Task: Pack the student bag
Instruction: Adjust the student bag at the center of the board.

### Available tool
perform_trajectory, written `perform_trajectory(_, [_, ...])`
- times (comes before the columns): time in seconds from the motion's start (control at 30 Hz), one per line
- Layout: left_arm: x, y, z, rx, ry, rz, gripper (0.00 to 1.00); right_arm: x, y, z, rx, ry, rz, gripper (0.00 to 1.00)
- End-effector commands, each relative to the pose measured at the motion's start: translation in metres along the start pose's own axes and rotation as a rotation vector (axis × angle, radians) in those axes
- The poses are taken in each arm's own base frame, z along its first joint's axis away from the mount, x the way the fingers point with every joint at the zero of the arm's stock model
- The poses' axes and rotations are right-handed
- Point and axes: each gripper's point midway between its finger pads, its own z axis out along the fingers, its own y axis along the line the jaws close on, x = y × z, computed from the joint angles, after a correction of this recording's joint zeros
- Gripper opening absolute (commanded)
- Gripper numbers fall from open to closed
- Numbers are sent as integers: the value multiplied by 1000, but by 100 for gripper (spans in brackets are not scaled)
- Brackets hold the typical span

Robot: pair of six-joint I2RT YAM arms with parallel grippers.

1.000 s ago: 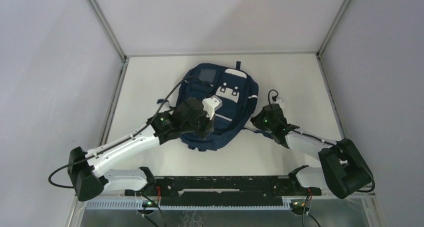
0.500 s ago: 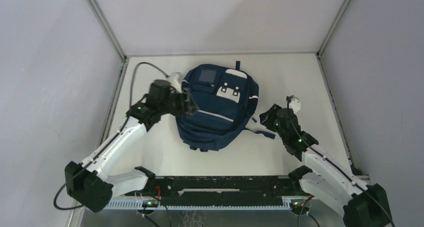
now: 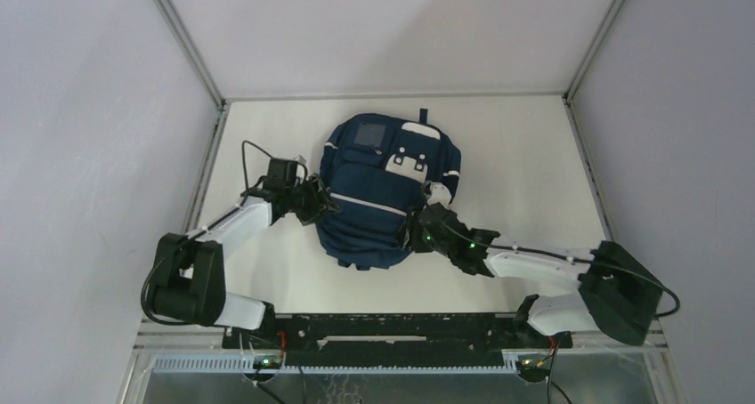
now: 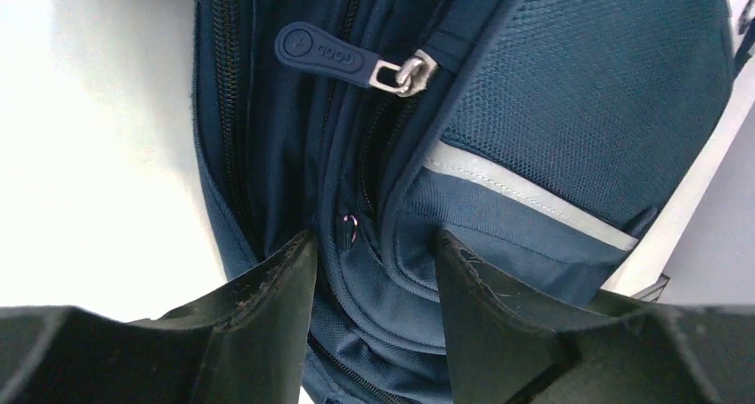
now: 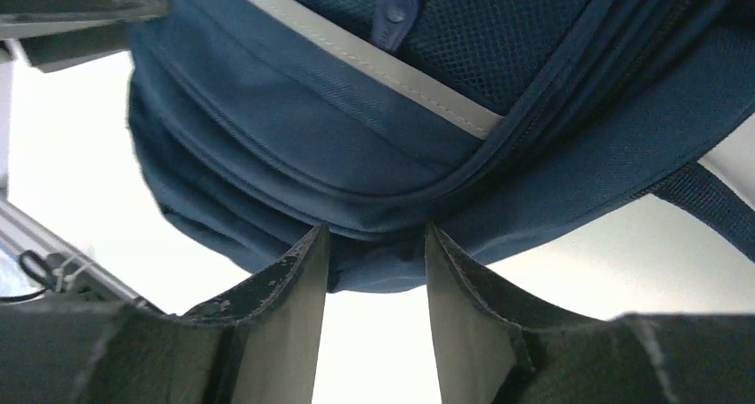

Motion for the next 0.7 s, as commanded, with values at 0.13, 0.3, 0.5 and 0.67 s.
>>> perform_trajectory(0.13, [91,-104,9,299,223,172,56,-23,-65,19,111,17,171,50])
perform_trajectory(0.3, [136,-173,-22,464,346,369,57,-67,-91,-14,158,-107,126,50])
perform_trajectory(0.5, [74,-149,-42,320,123,450,60,-100,-73,-66,120,-190,49,51])
perform_trajectory(0.67, [45,-111,-33,168,50,495,60,-96,-70,-89,103,-200,75,51])
